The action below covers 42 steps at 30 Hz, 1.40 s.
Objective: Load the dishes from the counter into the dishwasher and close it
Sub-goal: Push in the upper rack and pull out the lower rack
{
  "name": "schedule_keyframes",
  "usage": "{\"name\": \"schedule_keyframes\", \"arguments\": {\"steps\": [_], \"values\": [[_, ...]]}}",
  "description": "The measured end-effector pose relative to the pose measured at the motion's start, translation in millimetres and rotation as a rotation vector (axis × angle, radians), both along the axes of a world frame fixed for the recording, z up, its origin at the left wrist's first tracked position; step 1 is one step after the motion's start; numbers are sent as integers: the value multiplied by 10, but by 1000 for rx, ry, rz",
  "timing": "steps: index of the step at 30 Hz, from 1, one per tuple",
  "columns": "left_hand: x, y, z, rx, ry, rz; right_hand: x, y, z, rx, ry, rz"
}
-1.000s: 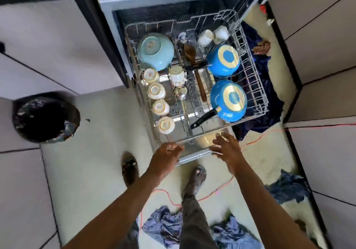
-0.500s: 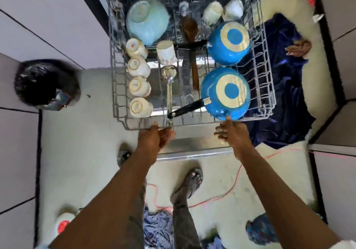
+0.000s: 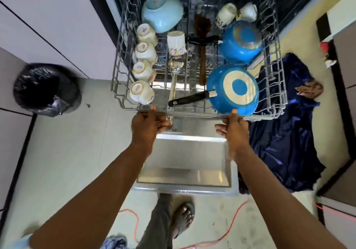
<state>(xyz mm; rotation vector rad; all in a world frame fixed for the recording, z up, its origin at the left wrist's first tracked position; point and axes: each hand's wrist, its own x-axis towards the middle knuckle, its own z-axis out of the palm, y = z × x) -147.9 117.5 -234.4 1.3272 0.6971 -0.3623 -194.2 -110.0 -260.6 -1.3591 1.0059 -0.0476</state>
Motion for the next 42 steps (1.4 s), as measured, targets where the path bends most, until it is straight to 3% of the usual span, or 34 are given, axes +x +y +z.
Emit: {"name": "schedule_keyframes", "arguments": {"steps": [9, 14, 20, 24, 28, 29, 31, 33, 36, 39, 42], "values": [[826, -202, -473, 171, -307, 65, 910, -167, -242, -115, -212, -105], [1406, -266, -524, 209, -314, 45, 1442, -252, -207, -72, -270, -130], [2447, -552, -277, -10, -318, 88, 2441, -485, -44, 15, -306, -118], [2978, -557, -193, 39, -268, 17, 2985, -533, -33, 68, -276, -140], [3036, -474, -303, 160, -300, -63, 2993, -521, -108, 31, -306, -151], [3026, -443, -340, 216, -331, -87, 2949, -534, -132, -37, -302, -138], [2896, -372, -441, 512, -398, -184, 2798, -546, -202, -171, -272, -101], [2575, -317, -565, 749, -468, -271, 2547, -492, -359, -190, -270, 9], [1983, -319, -900, 681, -461, -432, 2035, -391, -814, -330, -104, 305], [1855, -385, -1345, 518, -291, -589, 1864, -452, -1297, -377, 38, 478], [2181, -516, -1752, 720, -337, -827, 2165, -598, -1701, -457, 68, 538]]}}
